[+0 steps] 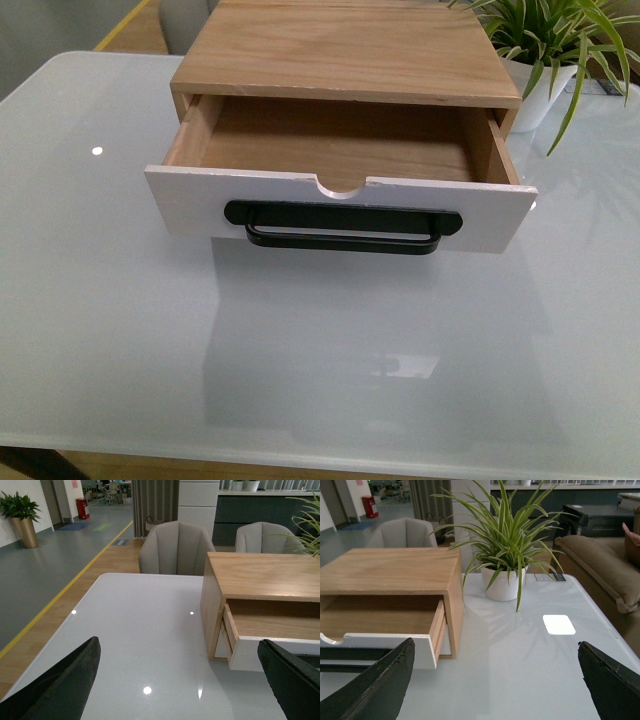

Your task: Close drawer sideways

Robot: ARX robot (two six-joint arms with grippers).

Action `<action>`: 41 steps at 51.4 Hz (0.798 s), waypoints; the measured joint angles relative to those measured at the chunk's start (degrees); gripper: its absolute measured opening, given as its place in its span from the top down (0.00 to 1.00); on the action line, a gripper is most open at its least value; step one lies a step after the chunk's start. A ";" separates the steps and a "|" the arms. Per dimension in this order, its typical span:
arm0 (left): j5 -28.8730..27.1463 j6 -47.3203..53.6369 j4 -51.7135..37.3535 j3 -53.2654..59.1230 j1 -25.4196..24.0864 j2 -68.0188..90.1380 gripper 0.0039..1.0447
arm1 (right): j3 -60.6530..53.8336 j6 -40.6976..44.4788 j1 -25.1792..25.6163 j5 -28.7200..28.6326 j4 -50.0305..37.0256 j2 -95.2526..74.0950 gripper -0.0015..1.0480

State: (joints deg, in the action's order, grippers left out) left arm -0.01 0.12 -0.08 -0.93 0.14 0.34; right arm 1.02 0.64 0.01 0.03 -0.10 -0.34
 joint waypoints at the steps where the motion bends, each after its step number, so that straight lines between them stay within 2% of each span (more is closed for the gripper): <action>1: 0.00 0.00 0.00 0.00 0.00 0.00 0.08 | 0.00 -0.02 0.00 0.00 0.00 0.00 0.09; 33: 0.00 0.00 0.00 0.00 0.00 0.00 0.08 | 0.00 0.00 0.00 0.00 0.00 0.00 0.09; 34: 0.63 0.04 0.81 -0.24 -0.09 0.46 0.08 | 0.28 0.66 -0.33 0.70 1.01 -0.59 0.09; 38: 4.09 0.42 13.11 -5.09 1.22 7.23 0.08 | 3.28 4.46 -4.04 5.55 7.74 -6.95 0.09; 41: 4.72 0.81 15.80 -7.58 4.57 15.72 0.08 | 4.48 10.01 -8.28 6.05 4.48 -16.04 0.09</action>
State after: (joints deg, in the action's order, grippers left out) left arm 4.71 0.93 15.73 -8.51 4.71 16.05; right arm 5.50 10.66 -8.27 6.09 4.38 -16.38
